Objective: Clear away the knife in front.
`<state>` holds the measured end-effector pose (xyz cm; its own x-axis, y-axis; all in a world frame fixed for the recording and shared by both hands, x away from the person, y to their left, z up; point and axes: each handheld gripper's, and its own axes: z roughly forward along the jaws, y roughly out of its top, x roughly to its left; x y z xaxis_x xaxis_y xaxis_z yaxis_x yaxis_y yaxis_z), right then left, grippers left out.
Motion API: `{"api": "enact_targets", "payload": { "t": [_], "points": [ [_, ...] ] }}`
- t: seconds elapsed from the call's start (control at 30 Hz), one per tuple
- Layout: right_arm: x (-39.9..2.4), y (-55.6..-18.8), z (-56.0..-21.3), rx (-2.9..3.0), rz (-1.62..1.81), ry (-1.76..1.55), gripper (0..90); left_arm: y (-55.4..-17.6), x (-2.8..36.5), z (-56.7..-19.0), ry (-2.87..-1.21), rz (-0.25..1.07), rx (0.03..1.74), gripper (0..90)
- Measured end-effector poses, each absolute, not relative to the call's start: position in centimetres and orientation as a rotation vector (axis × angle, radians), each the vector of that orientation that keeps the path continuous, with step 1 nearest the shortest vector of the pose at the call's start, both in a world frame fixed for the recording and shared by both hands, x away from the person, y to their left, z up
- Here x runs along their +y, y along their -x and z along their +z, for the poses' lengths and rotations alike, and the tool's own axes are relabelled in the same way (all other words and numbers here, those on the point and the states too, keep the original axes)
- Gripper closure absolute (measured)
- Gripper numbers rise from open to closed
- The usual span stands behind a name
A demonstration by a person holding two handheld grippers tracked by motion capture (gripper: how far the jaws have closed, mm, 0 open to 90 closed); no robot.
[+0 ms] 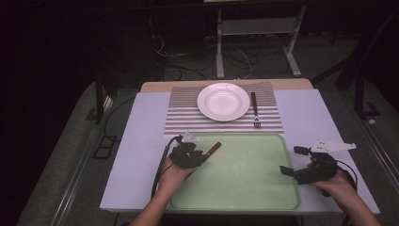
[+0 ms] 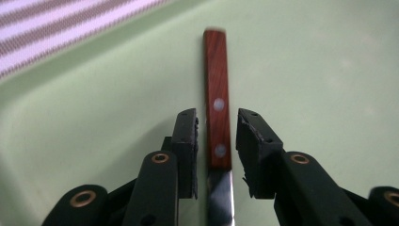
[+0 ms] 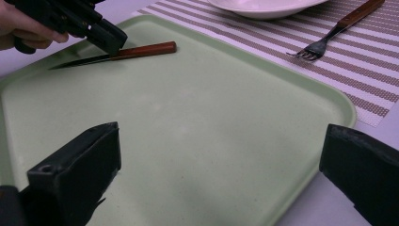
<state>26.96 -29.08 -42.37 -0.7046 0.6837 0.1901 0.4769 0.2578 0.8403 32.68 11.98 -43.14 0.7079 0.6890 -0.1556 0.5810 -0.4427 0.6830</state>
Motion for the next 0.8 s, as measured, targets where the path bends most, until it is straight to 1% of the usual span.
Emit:
{"api": "enact_targets", "payload": {
  "t": [0.07,0.23,0.47,0.8],
  "points": [
    [-29.1,-26.9,-42.4,2.318,1.427,-1.084,0.0,-32.7,11.5,-43.0,-2.169,0.18,0.928,75.0],
    [-29.2,-26.7,-42.4,2.32,1.429,-1.081,0.0,-33.1,10.1,-43.2,-2.205,0.131,0.872,89.1],
    [-29.1,-26.7,-42.4,2.319,1.428,-1.079,0.0,-33.5,9.1,-44.0,-2.262,0.115,0.845,89.6],
    [-29.0,-26.6,-42.3,2.316,1.42,-1.076,0.0,-33.8,11.0,-43.9,-2.258,0.153,0.885,89.6]
  ]
}}
